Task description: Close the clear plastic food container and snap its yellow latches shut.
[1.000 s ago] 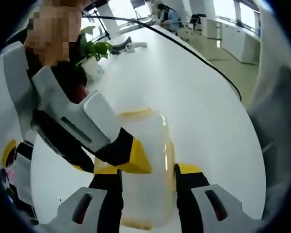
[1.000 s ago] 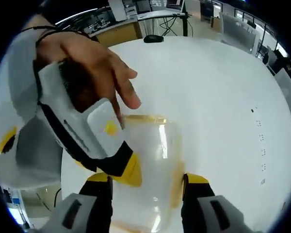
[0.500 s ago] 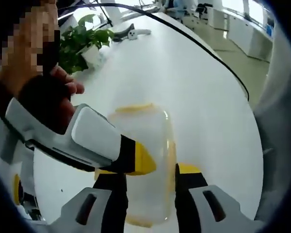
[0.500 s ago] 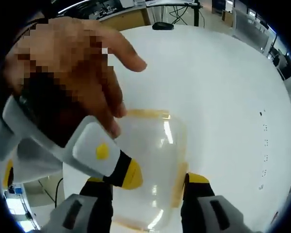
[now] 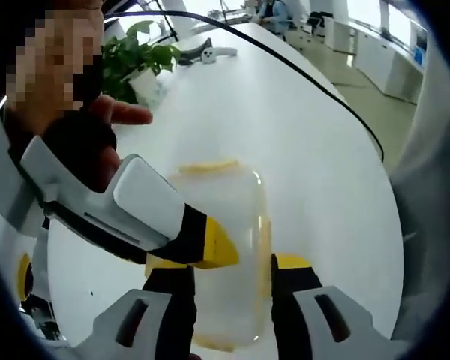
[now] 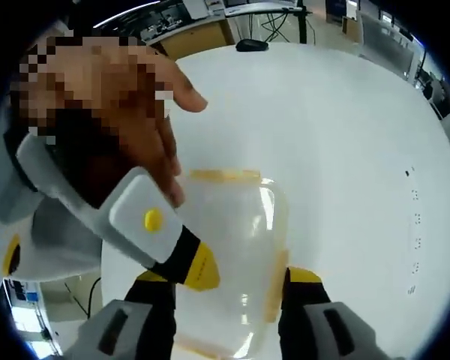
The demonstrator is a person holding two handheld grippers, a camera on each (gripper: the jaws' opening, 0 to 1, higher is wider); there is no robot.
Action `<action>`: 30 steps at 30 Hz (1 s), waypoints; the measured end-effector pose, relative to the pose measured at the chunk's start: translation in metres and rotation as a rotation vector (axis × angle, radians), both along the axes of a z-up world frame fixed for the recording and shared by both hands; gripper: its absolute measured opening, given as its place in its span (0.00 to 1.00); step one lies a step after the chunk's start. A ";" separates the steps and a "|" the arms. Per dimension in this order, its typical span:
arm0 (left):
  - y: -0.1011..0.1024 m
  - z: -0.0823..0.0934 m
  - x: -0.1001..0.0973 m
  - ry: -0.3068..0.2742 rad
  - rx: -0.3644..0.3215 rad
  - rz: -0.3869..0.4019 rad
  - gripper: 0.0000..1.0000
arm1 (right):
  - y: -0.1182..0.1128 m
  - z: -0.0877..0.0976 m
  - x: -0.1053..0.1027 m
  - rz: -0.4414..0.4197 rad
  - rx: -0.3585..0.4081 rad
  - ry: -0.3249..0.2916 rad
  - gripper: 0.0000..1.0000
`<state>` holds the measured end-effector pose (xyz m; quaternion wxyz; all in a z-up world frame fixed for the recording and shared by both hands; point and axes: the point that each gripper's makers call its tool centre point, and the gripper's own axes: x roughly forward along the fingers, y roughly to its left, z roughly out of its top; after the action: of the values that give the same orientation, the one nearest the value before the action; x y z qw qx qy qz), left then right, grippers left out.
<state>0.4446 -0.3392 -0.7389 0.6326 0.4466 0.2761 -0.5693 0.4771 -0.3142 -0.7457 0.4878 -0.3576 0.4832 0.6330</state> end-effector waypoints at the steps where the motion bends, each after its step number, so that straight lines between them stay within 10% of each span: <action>1: -0.001 0.001 0.002 -0.019 -0.019 -0.033 0.37 | -0.001 0.002 0.003 0.002 0.017 -0.026 0.55; 4: 0.004 0.003 -0.003 -0.026 -0.005 -0.066 0.36 | 0.001 0.013 0.008 0.043 0.119 -0.156 0.51; 8: 0.000 0.026 -0.010 0.059 -0.182 0.044 0.37 | -0.008 0.034 -0.010 -0.053 0.240 -0.169 0.45; 12: 0.015 0.036 -0.006 0.097 -0.266 0.118 0.19 | -0.018 0.044 -0.025 -0.094 0.340 -0.247 0.40; 20: 0.048 0.035 0.021 0.049 -0.217 0.125 0.34 | -0.050 0.036 -0.033 -0.127 0.269 -0.278 0.48; 30: 0.074 0.019 0.019 0.142 -0.156 0.062 0.55 | -0.068 0.024 -0.028 -0.203 0.268 -0.309 0.72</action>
<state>0.4636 -0.2654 -0.7197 0.6618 0.3458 0.2887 -0.5993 0.4493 -0.3826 -0.7219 0.6604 -0.3316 0.3479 0.5769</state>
